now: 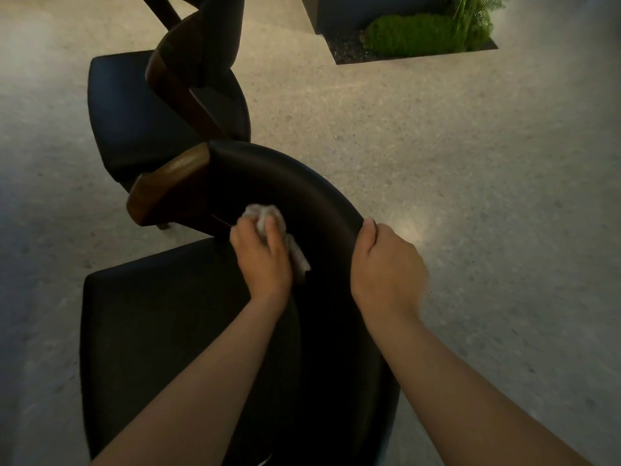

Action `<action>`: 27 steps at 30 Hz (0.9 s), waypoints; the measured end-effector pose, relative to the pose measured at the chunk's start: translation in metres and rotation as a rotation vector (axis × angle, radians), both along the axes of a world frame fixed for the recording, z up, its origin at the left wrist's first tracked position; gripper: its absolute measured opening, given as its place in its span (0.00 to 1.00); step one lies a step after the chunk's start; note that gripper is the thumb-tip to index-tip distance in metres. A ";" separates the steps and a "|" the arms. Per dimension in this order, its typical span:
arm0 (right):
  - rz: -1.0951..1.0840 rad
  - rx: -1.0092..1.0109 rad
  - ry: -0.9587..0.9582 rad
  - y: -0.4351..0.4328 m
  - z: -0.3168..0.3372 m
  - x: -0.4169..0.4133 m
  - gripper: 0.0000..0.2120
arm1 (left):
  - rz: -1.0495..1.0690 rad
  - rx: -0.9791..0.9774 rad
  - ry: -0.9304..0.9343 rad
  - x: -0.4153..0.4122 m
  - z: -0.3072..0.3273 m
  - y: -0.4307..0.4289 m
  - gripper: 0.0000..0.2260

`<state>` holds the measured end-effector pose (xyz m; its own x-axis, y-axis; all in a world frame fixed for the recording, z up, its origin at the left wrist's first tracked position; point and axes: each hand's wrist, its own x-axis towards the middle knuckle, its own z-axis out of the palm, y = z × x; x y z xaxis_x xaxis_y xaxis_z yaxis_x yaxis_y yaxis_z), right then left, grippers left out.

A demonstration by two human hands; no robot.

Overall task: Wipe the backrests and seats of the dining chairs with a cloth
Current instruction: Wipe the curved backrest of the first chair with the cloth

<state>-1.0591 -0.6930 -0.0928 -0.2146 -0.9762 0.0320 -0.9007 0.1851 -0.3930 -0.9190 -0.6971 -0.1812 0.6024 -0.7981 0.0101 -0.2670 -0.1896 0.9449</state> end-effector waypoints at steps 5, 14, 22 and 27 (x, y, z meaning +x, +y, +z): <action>0.002 0.022 -0.006 0.000 0.002 0.000 0.27 | -0.019 0.051 -0.130 -0.017 -0.011 -0.002 0.11; 0.006 0.000 -0.008 0.000 0.000 -0.002 0.29 | -0.019 0.360 0.068 -0.001 -0.049 0.008 0.06; -0.005 0.003 0.003 -0.002 -0.002 0.000 0.27 | -0.152 0.404 0.194 0.023 -0.045 0.028 0.07; -0.009 0.008 -0.007 -0.001 0.002 0.001 0.26 | -0.206 0.227 0.122 0.029 -0.003 0.015 0.06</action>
<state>-1.0582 -0.6938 -0.0911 -0.2233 -0.9745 0.0231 -0.8964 0.1959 -0.3976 -0.8903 -0.6824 -0.1841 0.4139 -0.8769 -0.2443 -0.2087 -0.3526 0.9122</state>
